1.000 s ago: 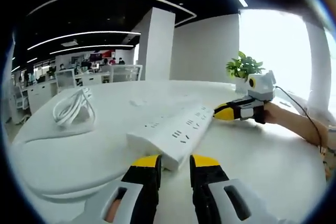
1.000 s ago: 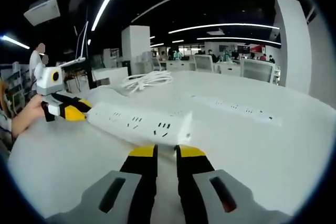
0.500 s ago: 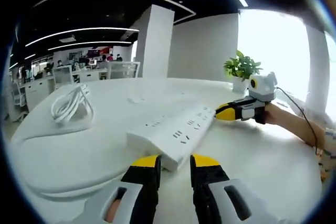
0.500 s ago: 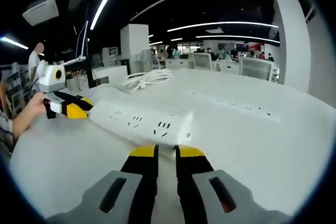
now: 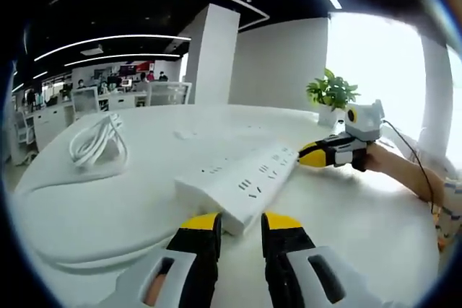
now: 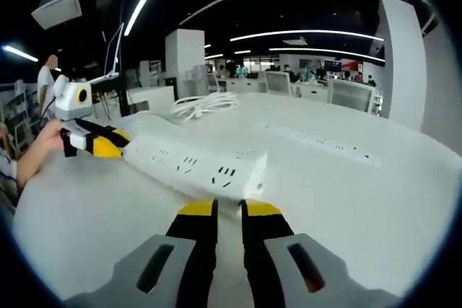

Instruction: Straighten the power strip on the desk, plug the charger into it

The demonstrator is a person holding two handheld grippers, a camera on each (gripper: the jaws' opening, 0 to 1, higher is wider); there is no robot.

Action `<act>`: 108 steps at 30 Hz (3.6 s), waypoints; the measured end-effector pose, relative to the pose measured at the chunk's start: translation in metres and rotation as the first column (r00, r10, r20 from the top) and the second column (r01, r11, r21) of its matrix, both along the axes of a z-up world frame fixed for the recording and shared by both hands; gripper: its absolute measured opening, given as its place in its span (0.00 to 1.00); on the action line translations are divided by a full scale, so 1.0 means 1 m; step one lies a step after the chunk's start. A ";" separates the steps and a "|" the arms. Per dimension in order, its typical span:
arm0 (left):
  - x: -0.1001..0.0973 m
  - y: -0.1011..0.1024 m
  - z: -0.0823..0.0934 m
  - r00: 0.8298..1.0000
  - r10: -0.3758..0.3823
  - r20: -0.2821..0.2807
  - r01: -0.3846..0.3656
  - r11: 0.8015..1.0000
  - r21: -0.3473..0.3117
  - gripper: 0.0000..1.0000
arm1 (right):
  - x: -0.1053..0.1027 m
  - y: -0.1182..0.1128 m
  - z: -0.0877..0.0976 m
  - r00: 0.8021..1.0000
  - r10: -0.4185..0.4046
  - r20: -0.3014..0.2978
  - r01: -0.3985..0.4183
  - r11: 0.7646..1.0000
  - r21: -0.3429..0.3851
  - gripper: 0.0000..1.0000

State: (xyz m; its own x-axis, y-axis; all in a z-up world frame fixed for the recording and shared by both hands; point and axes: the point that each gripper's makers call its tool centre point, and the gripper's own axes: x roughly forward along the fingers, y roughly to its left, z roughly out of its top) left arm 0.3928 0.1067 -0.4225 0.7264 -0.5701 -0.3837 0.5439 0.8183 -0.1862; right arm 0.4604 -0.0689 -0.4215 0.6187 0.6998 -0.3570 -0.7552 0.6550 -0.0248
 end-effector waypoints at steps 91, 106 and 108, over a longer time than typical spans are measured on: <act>-0.021 -0.020 0.001 1.000 0.012 -0.022 -0.010 0.998 0.057 0.21 | -0.060 -0.027 0.002 0.997 -0.055 -0.046 0.052 0.997 -0.063 0.13; -0.025 -0.026 0.001 1.000 -0.006 -0.029 0.008 0.999 0.051 0.21 | -0.066 -0.033 0.001 0.988 -0.105 -0.113 0.102 0.994 -0.032 0.11; -0.025 -0.026 0.002 1.000 -0.007 -0.030 0.008 0.999 0.049 0.21 | -0.067 -0.033 0.001 0.988 -0.105 -0.114 0.102 0.994 -0.034 0.11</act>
